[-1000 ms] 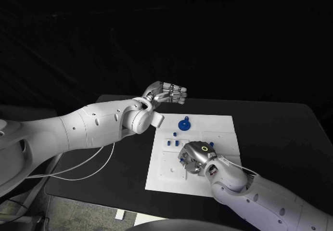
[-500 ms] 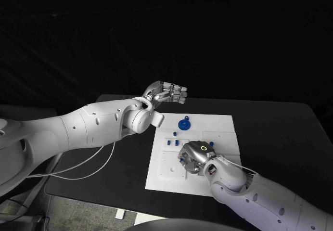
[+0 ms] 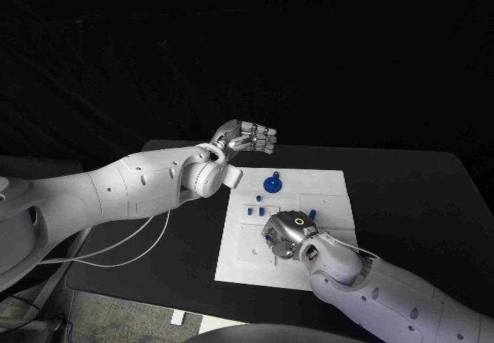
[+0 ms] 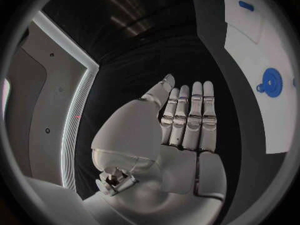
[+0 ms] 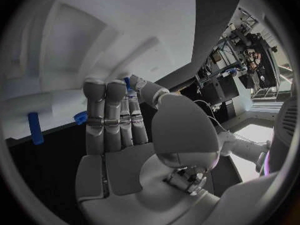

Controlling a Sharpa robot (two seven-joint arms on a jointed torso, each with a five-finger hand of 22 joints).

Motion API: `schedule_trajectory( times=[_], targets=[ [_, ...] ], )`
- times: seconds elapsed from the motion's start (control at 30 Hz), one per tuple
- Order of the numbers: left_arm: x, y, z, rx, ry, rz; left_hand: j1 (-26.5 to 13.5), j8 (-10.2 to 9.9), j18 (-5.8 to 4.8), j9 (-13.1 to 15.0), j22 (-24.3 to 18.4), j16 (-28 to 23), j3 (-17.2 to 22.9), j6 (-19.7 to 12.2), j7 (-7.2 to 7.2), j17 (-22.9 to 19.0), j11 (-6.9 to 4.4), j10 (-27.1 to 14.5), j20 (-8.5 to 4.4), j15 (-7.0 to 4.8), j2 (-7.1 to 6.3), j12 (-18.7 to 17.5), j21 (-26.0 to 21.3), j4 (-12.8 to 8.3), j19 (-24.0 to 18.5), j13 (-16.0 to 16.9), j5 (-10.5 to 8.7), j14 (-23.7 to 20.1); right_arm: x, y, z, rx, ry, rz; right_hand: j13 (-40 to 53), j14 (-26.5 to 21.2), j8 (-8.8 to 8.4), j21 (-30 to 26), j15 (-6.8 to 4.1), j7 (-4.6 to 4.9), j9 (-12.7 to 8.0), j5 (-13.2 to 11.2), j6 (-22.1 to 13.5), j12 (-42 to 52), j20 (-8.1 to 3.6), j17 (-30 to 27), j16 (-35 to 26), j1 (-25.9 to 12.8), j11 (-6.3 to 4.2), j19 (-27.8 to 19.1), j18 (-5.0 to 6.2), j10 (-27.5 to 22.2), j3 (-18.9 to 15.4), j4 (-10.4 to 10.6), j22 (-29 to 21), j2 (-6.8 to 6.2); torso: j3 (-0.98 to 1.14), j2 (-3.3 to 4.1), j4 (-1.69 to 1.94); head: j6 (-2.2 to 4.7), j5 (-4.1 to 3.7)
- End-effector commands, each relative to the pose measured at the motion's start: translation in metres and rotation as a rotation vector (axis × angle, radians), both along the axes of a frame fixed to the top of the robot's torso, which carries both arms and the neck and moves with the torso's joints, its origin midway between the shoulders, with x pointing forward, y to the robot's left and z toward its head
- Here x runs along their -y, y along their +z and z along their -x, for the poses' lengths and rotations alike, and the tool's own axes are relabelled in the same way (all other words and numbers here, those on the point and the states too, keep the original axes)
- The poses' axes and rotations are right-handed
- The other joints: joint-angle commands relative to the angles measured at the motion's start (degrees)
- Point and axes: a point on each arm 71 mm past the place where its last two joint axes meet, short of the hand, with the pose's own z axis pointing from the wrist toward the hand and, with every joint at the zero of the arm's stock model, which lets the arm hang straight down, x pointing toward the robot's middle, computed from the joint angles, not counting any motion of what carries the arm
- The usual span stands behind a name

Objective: Assemble the parts on the task board

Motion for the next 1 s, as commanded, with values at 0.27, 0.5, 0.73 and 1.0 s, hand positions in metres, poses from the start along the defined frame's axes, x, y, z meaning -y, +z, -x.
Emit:
schedule_trajectory(
  times=[0.27, 0.5, 0.73, 1.0],
  targets=[
    [0.002, 0.001, 0.0, -0.006, -0.015, 0.01, -0.12, 0.21, 0.43, -0.03, -0.23, -0.08, -0.38, -0.17, 0.2, -0.08, 0.15, -0.43, 0.11, -0.06, 0.19, -0.24, 0.03, 0.04, 0.3, -0.06, -0.14, -0.59, 0.006, -0.009, 0.003, -0.04, -0.035, -0.003, -0.27, -0.14, -0.04, -4.67, 1.59, 0.63, -0.2, 0.27, -5.0, -0.15, 1.73, -1.32, -0.15, -0.84, 2.16, 2.21, 2.43, -7.62, -1.4, 2.29, 1.26, -4.07, 0.07, 0.01, 0.01, 0.15, -0.15],
    [0.0, 0.0, 0.0, -0.009, -0.014, 0.008, -0.14, 0.22, 0.46, -0.03, -0.46, -0.07, -0.48, -0.2, 0.22, -0.07, 0.23, -0.64, 0.2, 0.01, 0.17, -0.24, -0.03, 0.09, 0.26, -0.06, -0.36, -0.75, 0.01, 0.001, 0.006, -0.018, -0.042, -0.056, -0.27, -0.41, -0.06, -8.19, 2.39, 0.21, -0.24, 0.67, -6.12, -0.1, 2.83, -3.1, -0.08, 1.55, 3.06, 2.36, 4.09, -11.15, -7.19, 4.07, -0.82, -4.46, 0.08, -0.02, 0.02, 0.43, -0.63],
    [-0.002, 0.0, -0.001, -0.01, -0.01, 0.006, -0.02, 0.26, 0.54, -0.03, -1.21, -0.07, -0.7, -0.19, 0.2, -0.06, 0.27, -0.75, 0.28, 0.05, 0.19, -0.24, -0.02, 0.19, 0.36, -0.06, -0.36, -0.84, 0.02, 0.024, 0.0, 0.004, -0.057, -0.09, -0.32, -0.26, -0.07, -8.58, 2.27, 0.06, -0.25, 1.03, -6.27, -0.19, 2.83, -4.17, 0.06, 2.11, 2.92, 2.41, 4.22, -10.6, -7.33, 4.81, -1.89, -4.56, 0.06, -0.03, -0.1, 0.92, -1.01],
    [-0.005, 0.0, -0.001, -0.01, -0.006, 0.005, -0.02, 0.26, 0.54, -0.03, -1.21, -0.07, -0.7, -0.19, 0.2, -0.06, 0.27, -0.75, 0.28, 0.05, 0.19, -0.24, -0.02, 0.19, 0.36, -0.06, -0.36, -0.84, 0.048, 0.074, -0.023, 0.066, -0.112, -0.127, -0.34, 0.18, -0.04, -6.26, 1.45, 0.4, -0.22, 0.61, -5.65, -0.22, 1.97, -4.56, 0.44, 1.79, 1.93, 2.49, 3.12, -6.66, -1.62, 5.21, -1.9, -5.31, 0.0, -0.05, -0.18, 2.04, -2.24]
  ],
)
